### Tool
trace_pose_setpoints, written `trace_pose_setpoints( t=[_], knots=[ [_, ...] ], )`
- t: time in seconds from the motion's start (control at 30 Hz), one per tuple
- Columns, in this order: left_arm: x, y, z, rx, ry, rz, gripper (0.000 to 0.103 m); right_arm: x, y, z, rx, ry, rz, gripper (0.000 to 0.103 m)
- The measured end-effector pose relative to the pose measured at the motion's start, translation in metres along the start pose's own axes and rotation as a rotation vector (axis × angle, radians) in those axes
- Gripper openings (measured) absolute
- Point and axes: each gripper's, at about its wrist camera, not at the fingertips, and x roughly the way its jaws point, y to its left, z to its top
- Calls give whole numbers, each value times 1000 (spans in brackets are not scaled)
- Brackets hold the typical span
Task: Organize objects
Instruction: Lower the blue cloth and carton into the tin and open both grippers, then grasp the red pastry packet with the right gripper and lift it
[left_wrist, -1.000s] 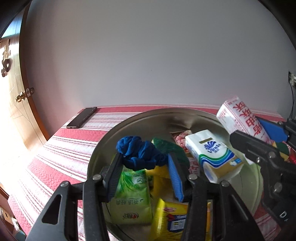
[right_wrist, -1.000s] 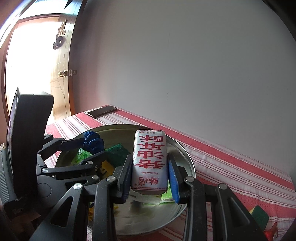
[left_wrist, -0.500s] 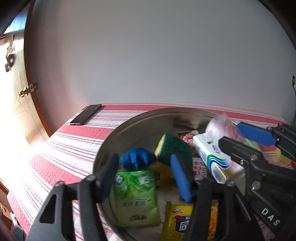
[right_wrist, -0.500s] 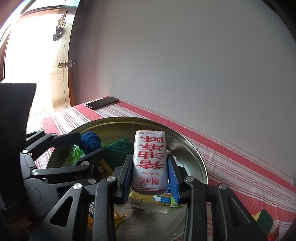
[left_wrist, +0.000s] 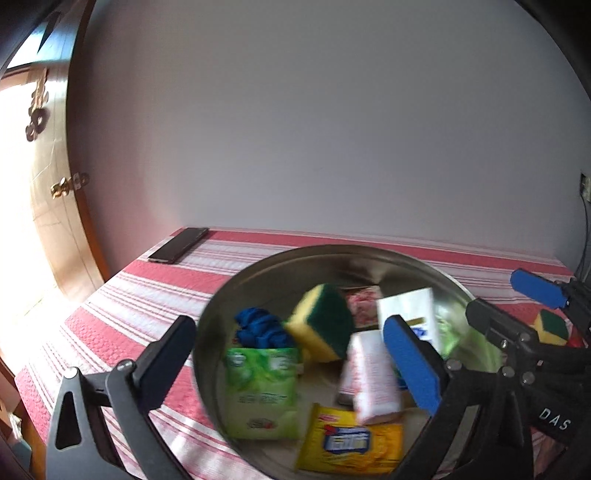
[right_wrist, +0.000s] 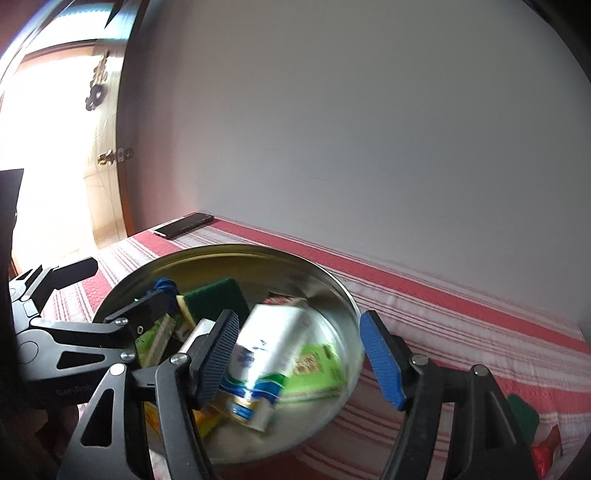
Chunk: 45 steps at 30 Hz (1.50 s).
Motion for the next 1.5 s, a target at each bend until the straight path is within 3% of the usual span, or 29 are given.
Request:
trace_pose_setpoints(
  t=[0.2, 0.43, 0.7, 0.9, 1.1, 1.3, 1.5],
  knots=[
    [-10, -44, -2, 71, -14, -62, 103, -24, -41, -20, 70, -10, -69, 71],
    [-19, -117, -6, 182, -14, -148, 103, -59, -119, -52, 149, 13, -193, 71],
    [-5, -202, -8, 267, 73, -285, 103, -84, -208, -90, 237, 100, -292, 71],
    [8, -255, -10, 314, 154, -331, 103, -81, -252, -108, 285, 200, -213, 71],
    [22, -283, -14, 329, 183, -354, 103, -64, -262, -117, 269, 312, -135, 71],
    [27, -282, -21, 331, 191, -375, 103, -56, -265, -122, 269, 368, -97, 71],
    [27, -281, -21, 312, 177, -394, 103, -54, -259, -121, 239, 388, -115, 71]
  ],
)
